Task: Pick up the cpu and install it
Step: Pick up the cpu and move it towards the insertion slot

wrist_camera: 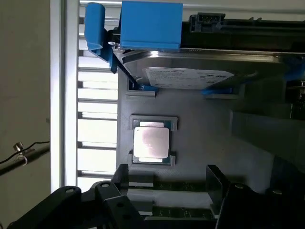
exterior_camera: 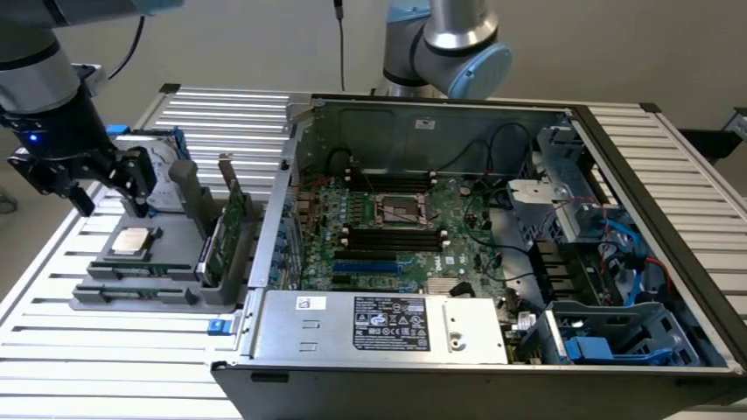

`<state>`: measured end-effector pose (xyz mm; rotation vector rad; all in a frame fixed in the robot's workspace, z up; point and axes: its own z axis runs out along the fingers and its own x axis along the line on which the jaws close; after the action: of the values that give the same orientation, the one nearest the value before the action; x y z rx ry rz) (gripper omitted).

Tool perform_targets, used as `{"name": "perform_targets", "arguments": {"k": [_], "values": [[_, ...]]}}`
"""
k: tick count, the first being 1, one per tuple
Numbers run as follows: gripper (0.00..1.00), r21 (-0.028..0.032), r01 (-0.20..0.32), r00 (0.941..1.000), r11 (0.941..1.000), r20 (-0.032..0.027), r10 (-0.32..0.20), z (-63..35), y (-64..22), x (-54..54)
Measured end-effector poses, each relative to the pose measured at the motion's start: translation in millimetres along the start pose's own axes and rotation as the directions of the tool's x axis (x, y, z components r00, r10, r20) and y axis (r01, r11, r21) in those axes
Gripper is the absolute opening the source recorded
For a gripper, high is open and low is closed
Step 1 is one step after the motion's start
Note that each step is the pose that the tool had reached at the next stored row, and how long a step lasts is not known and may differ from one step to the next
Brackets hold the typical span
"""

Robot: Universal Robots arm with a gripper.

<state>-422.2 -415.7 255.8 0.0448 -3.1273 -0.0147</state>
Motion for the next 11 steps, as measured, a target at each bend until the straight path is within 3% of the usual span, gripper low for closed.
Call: {"name": "perform_targets", "arguments": {"k": [5,11], "values": [[0.75,0.0000,0.000,1.0000,1.0000,0.0000,0.000,9.0,3.2,1.1],[0.75,-0.0001,-0.003,1.0000,1.0000,0.0001,0.003,20.3,5.2,13.0]]}}
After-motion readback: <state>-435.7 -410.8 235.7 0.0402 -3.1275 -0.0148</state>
